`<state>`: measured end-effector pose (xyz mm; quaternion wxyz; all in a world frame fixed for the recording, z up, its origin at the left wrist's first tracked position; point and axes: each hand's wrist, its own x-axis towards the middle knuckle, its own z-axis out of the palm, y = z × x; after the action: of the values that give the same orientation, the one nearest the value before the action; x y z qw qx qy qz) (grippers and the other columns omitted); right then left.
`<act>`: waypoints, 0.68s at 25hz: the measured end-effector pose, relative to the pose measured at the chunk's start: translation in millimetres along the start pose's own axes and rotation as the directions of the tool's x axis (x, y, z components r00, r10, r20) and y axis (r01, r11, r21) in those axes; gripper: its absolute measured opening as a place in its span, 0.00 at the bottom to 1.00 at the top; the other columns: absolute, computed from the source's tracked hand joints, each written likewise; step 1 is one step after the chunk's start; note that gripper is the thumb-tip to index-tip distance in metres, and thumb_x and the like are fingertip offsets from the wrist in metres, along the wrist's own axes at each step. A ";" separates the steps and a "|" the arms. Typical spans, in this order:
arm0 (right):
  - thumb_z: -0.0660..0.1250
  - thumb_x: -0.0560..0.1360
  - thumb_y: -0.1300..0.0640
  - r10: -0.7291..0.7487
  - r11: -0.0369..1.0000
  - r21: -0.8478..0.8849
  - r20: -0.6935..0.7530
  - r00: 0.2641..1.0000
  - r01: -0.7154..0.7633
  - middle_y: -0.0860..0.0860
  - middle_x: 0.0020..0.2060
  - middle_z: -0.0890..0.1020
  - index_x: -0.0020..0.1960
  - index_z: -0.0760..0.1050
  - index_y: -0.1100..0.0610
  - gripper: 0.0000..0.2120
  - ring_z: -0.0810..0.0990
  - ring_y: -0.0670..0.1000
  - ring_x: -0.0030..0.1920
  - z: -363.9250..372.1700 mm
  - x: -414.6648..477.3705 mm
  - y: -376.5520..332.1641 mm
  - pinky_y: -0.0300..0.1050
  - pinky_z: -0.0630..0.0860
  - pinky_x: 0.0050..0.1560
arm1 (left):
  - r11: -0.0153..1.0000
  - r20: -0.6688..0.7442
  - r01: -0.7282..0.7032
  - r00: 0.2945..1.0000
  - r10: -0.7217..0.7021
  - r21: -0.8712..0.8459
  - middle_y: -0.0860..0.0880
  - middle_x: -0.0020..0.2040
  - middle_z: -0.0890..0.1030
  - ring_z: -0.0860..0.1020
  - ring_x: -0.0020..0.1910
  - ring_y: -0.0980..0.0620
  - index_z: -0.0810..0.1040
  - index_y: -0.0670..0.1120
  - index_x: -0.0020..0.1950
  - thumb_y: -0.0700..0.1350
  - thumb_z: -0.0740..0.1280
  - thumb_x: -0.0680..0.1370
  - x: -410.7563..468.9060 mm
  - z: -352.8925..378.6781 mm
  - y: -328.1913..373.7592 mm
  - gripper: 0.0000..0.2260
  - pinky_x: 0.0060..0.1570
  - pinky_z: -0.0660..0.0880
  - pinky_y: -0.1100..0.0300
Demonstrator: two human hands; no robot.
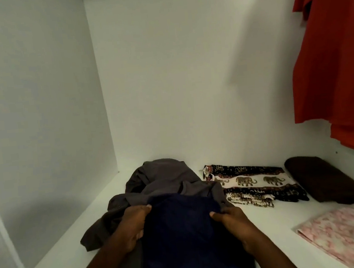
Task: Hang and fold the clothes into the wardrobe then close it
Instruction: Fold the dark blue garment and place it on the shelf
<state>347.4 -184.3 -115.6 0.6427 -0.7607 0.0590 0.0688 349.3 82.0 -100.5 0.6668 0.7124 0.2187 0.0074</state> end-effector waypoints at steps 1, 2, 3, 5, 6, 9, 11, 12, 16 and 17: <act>0.73 0.77 0.51 0.004 1.000 -0.012 -0.016 1.000 -0.004 0.53 0.47 0.87 0.54 0.84 0.58 0.11 0.86 0.54 0.47 2.9 4.7 3.9 0.48 0.84 0.50 | 1.000 -0.005 -0.029 1.000 0.029 0.010 0.38 0.43 0.81 0.80 0.41 0.43 0.82 0.38 0.49 0.47 0.70 0.82 1.5 1.0 -2.2 0.11 0.42 0.77 0.56; 0.75 0.76 0.49 0.011 1.000 0.016 -0.014 1.000 -0.011 0.52 0.48 0.87 0.55 0.83 0.56 0.13 0.86 0.53 0.48 4.7 7.9 3.4 0.47 0.83 0.48 | 0.996 0.004 -0.064 0.998 0.064 0.054 0.37 0.44 0.83 0.83 0.43 0.41 0.83 0.37 0.48 0.48 0.73 0.80 1.9 1.5 -2.8 0.13 0.43 0.78 0.54; 0.77 0.74 0.49 0.028 0.999 0.046 0.010 1.000 -0.028 0.53 0.48 0.87 0.55 0.82 0.56 0.14 0.86 0.54 0.48 7.0 9.5 -0.6 0.45 0.83 0.47 | 0.990 0.010 -0.100 0.995 0.100 0.096 0.37 0.44 0.85 0.84 0.45 0.39 0.83 0.37 0.45 0.49 0.75 0.78 0.0 2.3 -2.6 0.13 0.45 0.80 0.52; 0.82 0.68 0.53 0.046 0.998 0.050 0.045 0.998 -0.048 0.54 0.48 0.88 0.56 0.83 0.58 0.19 0.87 0.56 0.48 10.4 13.6 -6.2 0.50 0.85 0.50 | 0.989 0.019 -0.110 0.994 0.109 0.102 0.41 0.43 0.87 0.86 0.45 0.41 0.84 0.39 0.43 0.44 0.79 0.74 -5.7 2.5 -0.9 0.09 0.49 0.83 0.50; 0.83 0.64 0.54 0.044 0.998 0.046 0.052 0.998 -0.047 0.54 0.48 0.88 0.57 0.83 0.58 0.23 0.87 0.57 0.48 11.9 14.0 -7.4 0.53 0.84 0.53 | 0.994 0.050 -0.091 0.995 0.088 0.064 0.42 0.45 0.88 0.87 0.45 0.43 0.85 0.39 0.46 0.42 0.79 0.74 -9.3 0.7 -0.9 0.08 0.49 0.84 0.50; 0.83 0.57 0.54 -0.028 0.998 0.056 0.083 0.996 0.023 0.52 0.52 0.87 0.63 0.80 0.53 0.35 0.86 0.56 0.52 16.6 5.1 -11.7 0.56 0.83 0.58 | 0.988 0.170 -0.061 0.982 0.085 -0.139 0.41 0.53 0.87 0.87 0.49 0.44 0.85 0.39 0.54 0.38 0.76 0.76 -23.8 -4.7 -0.8 0.08 0.51 0.83 0.52; 0.84 0.56 0.54 -0.109 0.991 0.090 0.119 0.987 0.099 0.49 0.53 0.87 0.63 0.80 0.49 0.36 0.86 0.55 0.53 18.3 -0.3 -20.2 0.54 0.82 0.58 | 0.966 0.101 -0.160 0.978 0.183 -0.204 0.44 0.55 0.87 0.86 0.53 0.44 0.85 0.46 0.56 0.38 0.72 0.80 -36.8 -9.9 -1.0 0.07 0.57 0.81 0.50; 0.84 0.59 0.57 -0.162 0.980 0.140 0.142 0.976 0.143 0.49 0.53 0.87 0.63 0.79 0.49 0.33 0.86 0.55 0.53 22.3 -4.6 -30.1 0.52 0.82 0.57 | 0.955 0.020 -0.231 0.971 0.239 -0.188 0.47 0.55 0.86 0.84 0.54 0.46 0.83 0.51 0.56 0.38 0.70 0.81 -43.4 -15.3 0.7 0.09 0.60 0.79 0.50; 0.81 0.65 0.64 -0.274 0.937 0.282 0.233 0.933 0.206 0.53 0.53 0.87 0.62 0.80 0.56 0.26 0.87 0.55 0.53 50.8 -16.9 -75.4 0.48 0.82 0.52 | 0.864 -0.163 -0.490 0.868 0.470 -0.114 0.48 0.51 0.86 0.83 0.51 0.49 0.82 0.47 0.55 0.31 0.66 0.79 -62.4 -47.9 25.0 0.13 0.55 0.79 0.52; 0.80 0.66 0.65 -0.281 0.930 0.312 0.264 0.923 0.194 0.55 0.53 0.87 0.60 0.81 0.58 0.24 0.87 0.56 0.53 60.1 -19.4 -86.0 0.49 0.82 0.53 | 0.833 -0.182 -0.544 0.834 0.522 -0.102 0.47 0.48 0.86 0.82 0.48 0.49 0.81 0.44 0.54 0.28 0.65 0.77 -64.4 -57.9 34.0 0.14 0.50 0.78 0.54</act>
<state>341.9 -110.7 -38.6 0.7486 -0.6438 -0.1251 0.0969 283.8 115.6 -43.6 0.6717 0.6907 0.0583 0.2617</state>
